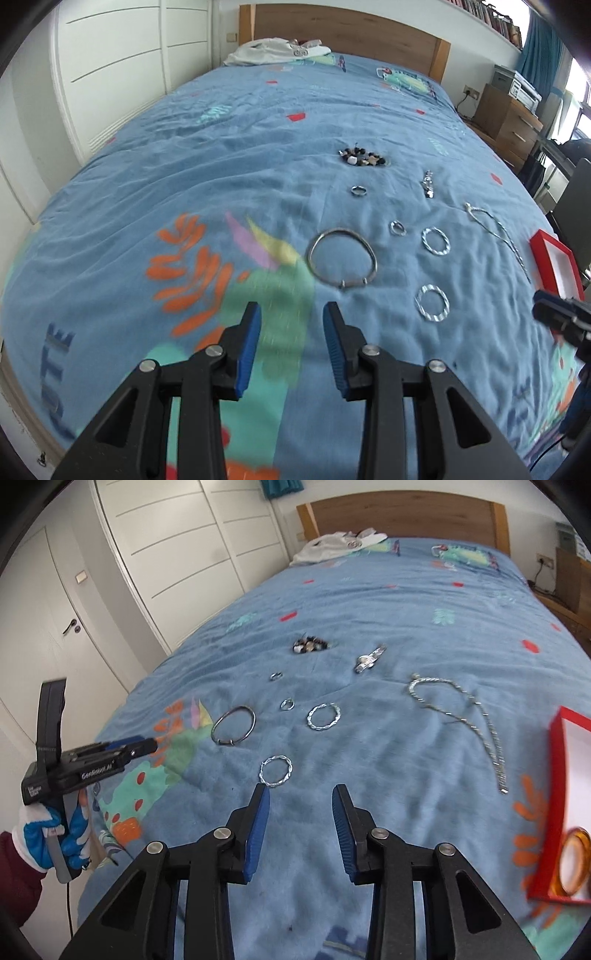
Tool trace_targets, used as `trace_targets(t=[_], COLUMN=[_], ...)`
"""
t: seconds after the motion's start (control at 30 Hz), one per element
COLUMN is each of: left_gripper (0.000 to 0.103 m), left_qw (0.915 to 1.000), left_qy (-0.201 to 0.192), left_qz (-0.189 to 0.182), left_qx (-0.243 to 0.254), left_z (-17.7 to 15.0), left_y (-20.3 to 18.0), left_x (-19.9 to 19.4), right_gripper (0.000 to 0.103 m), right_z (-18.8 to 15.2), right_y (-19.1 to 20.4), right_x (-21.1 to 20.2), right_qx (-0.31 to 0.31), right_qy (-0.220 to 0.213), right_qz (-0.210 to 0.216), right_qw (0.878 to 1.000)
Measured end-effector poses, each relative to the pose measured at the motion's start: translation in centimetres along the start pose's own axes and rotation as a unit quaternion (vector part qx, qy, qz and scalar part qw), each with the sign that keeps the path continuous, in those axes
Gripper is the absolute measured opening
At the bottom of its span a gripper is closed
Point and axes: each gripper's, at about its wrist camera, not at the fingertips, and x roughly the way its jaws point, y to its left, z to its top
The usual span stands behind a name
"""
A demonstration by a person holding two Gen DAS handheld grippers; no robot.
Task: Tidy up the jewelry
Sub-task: 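Move both grippers toward the silver bangle and twisted silver hoop, then grasp the silver bangle with the left gripper while the right grasps the twisted hoop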
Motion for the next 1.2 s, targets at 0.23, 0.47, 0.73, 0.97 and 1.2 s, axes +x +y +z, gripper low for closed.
trace_targets(t=[0.23,0.47,0.73,0.97,1.2], left_gripper=[0.033,0.033,0.033,0.032,0.012], left_qw=[0.9997,0.9992,0.9987,0.9986,0.9983], left_qy=[0.026,0.039,0.046,0.049,0.035], left_qz=[-0.003,-0.001,-0.02,-0.012,0.009], left_qx=[0.002,0.005,-0.002,0.017,0.046], left_z=[2.6,3.3,3.5,3.8,3.2], left_y=[-0.2,-0.1,0.4,-0.3,-1.7], left_x=[5.9,8.9,10.4,11.0,10.6], right_gripper=[0.035,0.035,0.058,0.06,0.041], right_z=[1.5,1.6,1.6,1.1,0.7], right_y=[0.5,1.0,2.1,3.5,2.9], right_x=[5.9,9.0,11.6,13.5,13.3], right_qx=[-0.006,-0.011,-0.031,-0.063,-0.064], right_qy=[0.032,0.051,0.062,0.068,0.058], right_qz=[0.022,0.041,0.035,0.005,-0.013], right_qw=[0.999,0.998,0.997,0.996,0.996])
